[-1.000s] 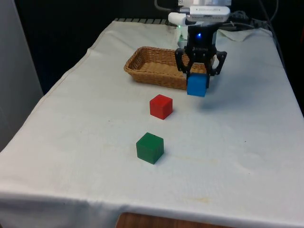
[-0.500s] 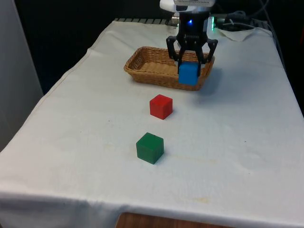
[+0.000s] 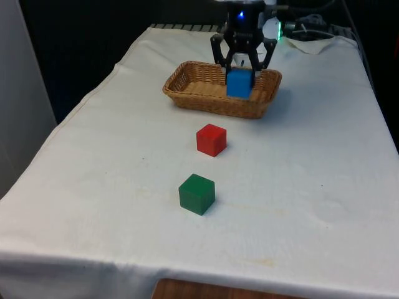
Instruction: Pick up the blue cube and place it into the basket.
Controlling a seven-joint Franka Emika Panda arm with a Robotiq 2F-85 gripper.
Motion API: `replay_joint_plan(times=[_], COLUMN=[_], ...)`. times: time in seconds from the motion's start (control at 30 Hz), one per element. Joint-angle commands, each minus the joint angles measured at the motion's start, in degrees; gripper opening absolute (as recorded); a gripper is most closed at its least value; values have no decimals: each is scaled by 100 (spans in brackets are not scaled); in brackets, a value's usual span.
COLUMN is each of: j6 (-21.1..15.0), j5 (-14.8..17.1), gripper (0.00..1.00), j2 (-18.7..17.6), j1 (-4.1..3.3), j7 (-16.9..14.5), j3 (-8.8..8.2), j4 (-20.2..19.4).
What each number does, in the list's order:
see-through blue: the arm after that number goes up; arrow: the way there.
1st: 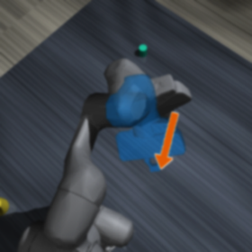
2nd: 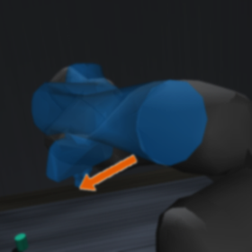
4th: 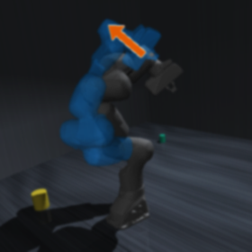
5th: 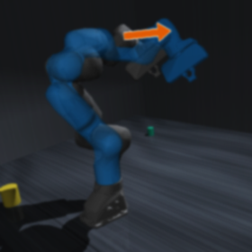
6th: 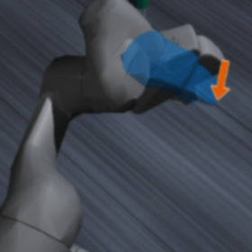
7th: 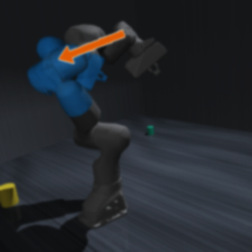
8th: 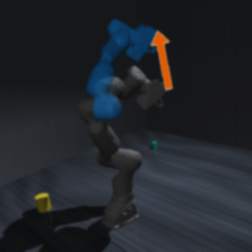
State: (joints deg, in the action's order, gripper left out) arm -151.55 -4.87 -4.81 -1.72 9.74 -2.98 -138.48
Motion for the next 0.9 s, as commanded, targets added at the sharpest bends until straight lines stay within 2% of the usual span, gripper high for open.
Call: replay_joint_plan(times=[0.0,0.23,0.27,0.33,0.5,0.57,0.6,0.63,0.87], j6=[29,57,46,74,74,69,69,69,40], j5=[-40,-40,0,-40,-46,-40,0,-40,-34], gripper=[2,2,2,2,2,2,2,2,2], j2=[109,441,384,561,751,848,785,848,1106], j1=[17,34,17,34,46,46,23,46,69], j7=[-11,-126,-126,-172,-258,-321,-304,-321,-579], j3=[-23,-120,-115,-166,-246,-304,-286,-304,-527], j4=[-86,-372,-327,-476,-659,-768,-699,-768,-1083])
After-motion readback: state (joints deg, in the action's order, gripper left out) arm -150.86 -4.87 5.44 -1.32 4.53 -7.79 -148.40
